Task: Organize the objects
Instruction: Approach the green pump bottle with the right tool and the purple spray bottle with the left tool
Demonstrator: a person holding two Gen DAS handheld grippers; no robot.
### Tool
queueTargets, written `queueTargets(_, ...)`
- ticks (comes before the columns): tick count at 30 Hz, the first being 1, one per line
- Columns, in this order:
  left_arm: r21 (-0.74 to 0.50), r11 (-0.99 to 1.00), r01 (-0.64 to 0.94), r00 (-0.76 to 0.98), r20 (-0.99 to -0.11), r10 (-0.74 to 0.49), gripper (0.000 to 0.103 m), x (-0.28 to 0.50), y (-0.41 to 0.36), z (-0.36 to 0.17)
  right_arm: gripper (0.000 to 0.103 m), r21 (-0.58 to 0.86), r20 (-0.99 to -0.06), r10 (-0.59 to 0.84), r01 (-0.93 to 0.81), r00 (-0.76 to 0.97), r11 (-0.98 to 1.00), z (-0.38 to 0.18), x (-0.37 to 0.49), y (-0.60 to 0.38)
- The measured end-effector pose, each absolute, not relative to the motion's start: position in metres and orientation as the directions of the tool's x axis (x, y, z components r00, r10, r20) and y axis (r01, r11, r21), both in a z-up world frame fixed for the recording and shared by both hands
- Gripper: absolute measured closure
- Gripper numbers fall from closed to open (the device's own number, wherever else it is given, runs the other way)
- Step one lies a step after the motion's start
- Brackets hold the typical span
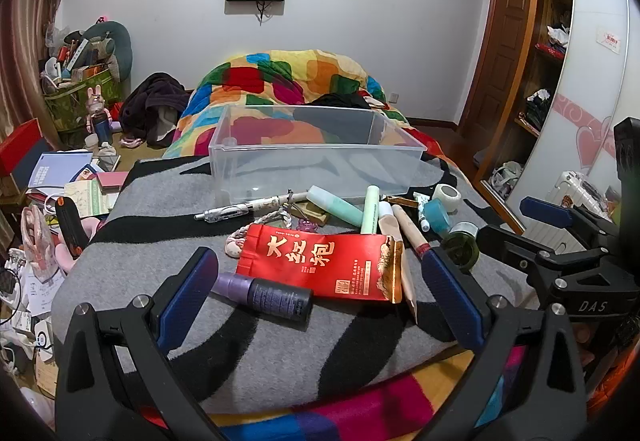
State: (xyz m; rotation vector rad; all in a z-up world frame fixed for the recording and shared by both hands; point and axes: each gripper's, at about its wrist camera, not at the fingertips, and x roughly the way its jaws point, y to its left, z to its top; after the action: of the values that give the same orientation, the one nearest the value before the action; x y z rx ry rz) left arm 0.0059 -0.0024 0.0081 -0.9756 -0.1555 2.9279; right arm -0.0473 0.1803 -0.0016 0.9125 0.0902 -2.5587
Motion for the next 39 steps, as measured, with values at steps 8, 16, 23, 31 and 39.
queueTargets(8,-0.115,-0.993,-0.016,-0.798,-0.597,0.082,0.0,0.006,-0.001,0.008,0.0,0.08,-0.617,-0.368,0.409,-0.695,-0.909,-0.002,-0.047,0.18)
queueTargets(16,-0.125,-0.992,-0.013,-0.796,-0.6,0.086,0.0,0.005,-0.002,0.006,0.0,0.084,-0.62,-0.371,0.412,-0.691,-0.907,-0.004,-0.047,0.179)
queueTargets(23,-0.125,-0.992,-0.012,-0.795,-0.6,0.086,0.0,0.005,-0.003,0.006,0.0,0.086,-0.62,-0.374,0.415,-0.69,-0.906,-0.004,-0.047,0.178)
queueTargets(31,-0.139,-0.99,-0.003,-0.789,-0.608,0.087,0.0,0.005,-0.006,0.003,0.0,0.091,-0.62,-0.376,0.413,-0.689,-0.906,-0.004,-0.048,0.179)
queueTargets(39,-0.146,-0.988,0.055,-0.758,-0.65,0.054,0.0,0.0,-0.02,-0.011,0.0,0.12,-0.632,-0.372,0.389,-0.68,-0.914,-0.01,-0.054,0.189)
